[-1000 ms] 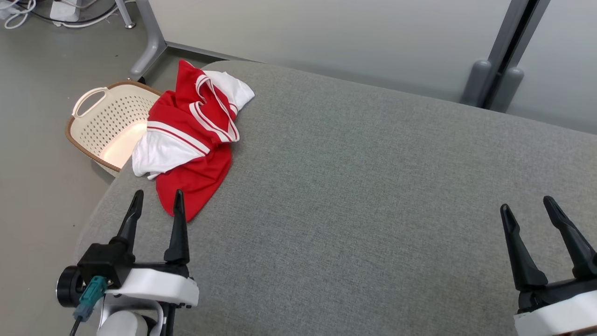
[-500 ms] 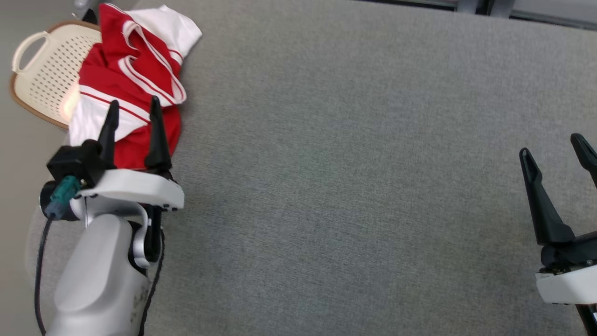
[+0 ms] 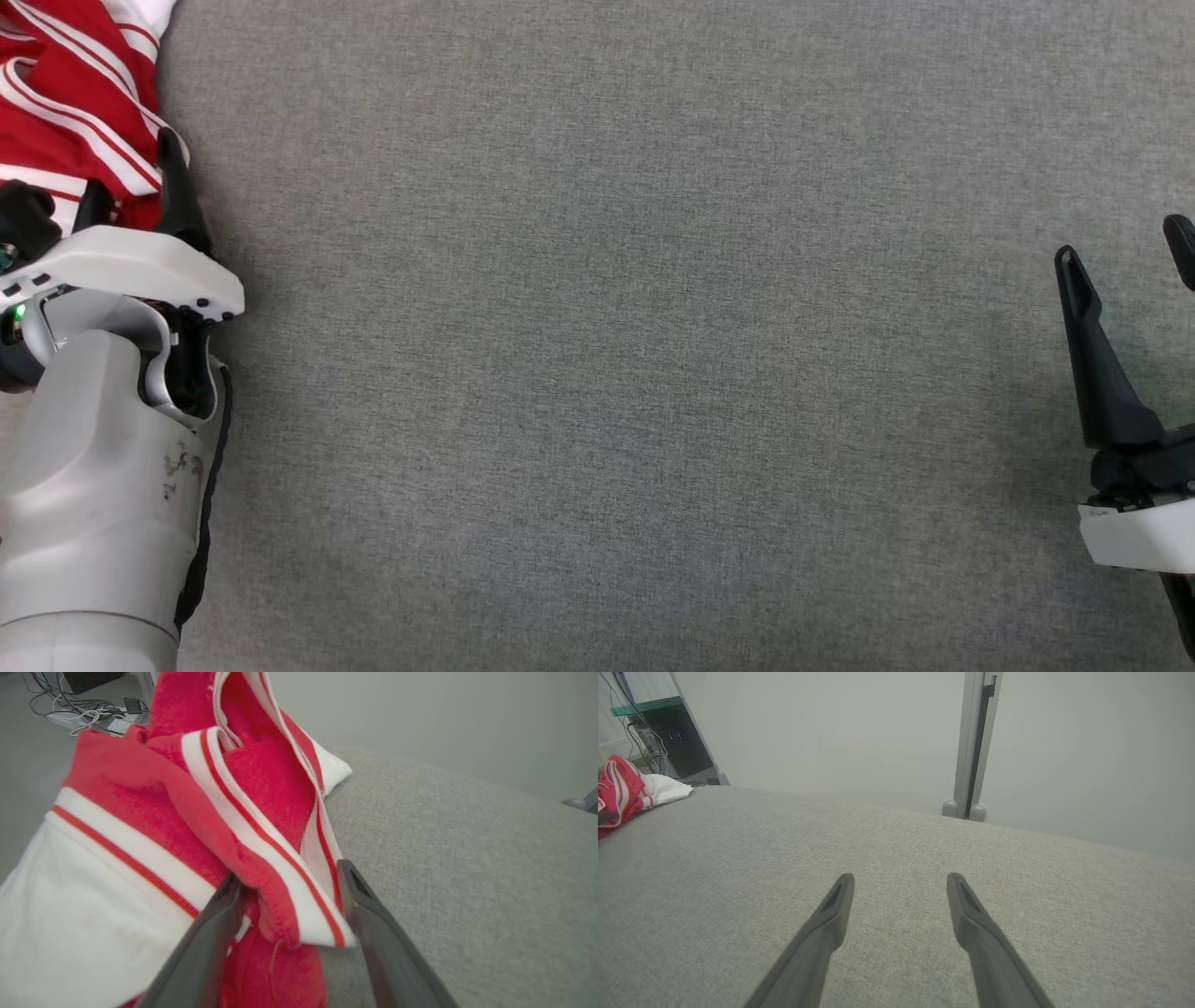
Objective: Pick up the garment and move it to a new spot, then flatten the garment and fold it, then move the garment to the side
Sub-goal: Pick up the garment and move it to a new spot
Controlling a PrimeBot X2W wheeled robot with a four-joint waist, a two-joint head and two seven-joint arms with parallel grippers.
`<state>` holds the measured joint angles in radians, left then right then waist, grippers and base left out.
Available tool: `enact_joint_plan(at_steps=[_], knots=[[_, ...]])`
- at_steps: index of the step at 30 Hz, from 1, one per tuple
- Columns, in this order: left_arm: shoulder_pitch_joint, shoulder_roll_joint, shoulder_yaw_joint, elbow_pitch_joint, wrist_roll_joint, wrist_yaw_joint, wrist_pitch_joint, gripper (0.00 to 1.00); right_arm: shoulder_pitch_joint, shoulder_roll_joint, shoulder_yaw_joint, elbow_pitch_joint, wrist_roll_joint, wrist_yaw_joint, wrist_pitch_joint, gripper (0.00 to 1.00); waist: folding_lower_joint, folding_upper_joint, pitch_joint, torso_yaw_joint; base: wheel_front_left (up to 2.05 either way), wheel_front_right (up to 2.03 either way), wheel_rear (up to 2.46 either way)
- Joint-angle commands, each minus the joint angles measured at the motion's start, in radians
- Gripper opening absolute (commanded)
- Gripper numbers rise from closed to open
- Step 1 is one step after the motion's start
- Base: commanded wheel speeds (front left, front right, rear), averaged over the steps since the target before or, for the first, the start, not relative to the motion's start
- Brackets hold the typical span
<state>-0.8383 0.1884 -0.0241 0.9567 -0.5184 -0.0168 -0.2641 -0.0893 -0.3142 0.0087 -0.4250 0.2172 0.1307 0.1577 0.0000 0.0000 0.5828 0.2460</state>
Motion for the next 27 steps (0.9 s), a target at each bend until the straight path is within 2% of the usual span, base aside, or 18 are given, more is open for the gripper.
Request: enact_joint_plan(at_steps=[1,7,14,15,19,27], knots=[[-0.01,0.007,0.012,-0.011,0.016,0.0,0.0,0.0,-0.014,0.001,0.0,0.009,0.001,0.0,-0.012,1.0,0.0,0.0,-0.005,0.0,0.0,0.0,0.0],[0.079,-0.005,0.095,-0.15,0.082,0.009,0.0,0.0,-0.011,0.018,0.001,0.047,0.008,0.0,-0.044,1.0,0.0,0.0,-0.06,-0.003,0.0,0.0,0.0],[0.263,-0.039,0.158,-0.39,0.193,0.0,0.0,0.0,0.014,0.048,0.007,0.104,0.018,0.0,-0.089,1.0,0.0,0.0,-0.182,-0.024,0.0,0.0,0.0],[0.263,-0.039,0.158,-0.39,0.193,0.0,0.0,0.0,0.014,0.048,0.007,0.104,0.018,0.0,-0.089,1.0,0.0,0.0,-0.182,-0.024,0.0,0.0,0.0],[0.401,-0.067,0.156,-0.535,0.242,-0.002,0.0,0.0,0.044,0.069,0.017,0.134,0.02,0.0,-0.107,1.0,0.0,0.0,-0.266,-0.042,0.0,0.0,0.0],[0.663,-0.108,0.073,-0.748,0.284,0.02,0.04,0.0,0.105,0.109,0.053,0.17,0.029,0.0,-0.122,1.0,0.0,0.0,-0.389,-0.091,0.0,0.0,0.0]])
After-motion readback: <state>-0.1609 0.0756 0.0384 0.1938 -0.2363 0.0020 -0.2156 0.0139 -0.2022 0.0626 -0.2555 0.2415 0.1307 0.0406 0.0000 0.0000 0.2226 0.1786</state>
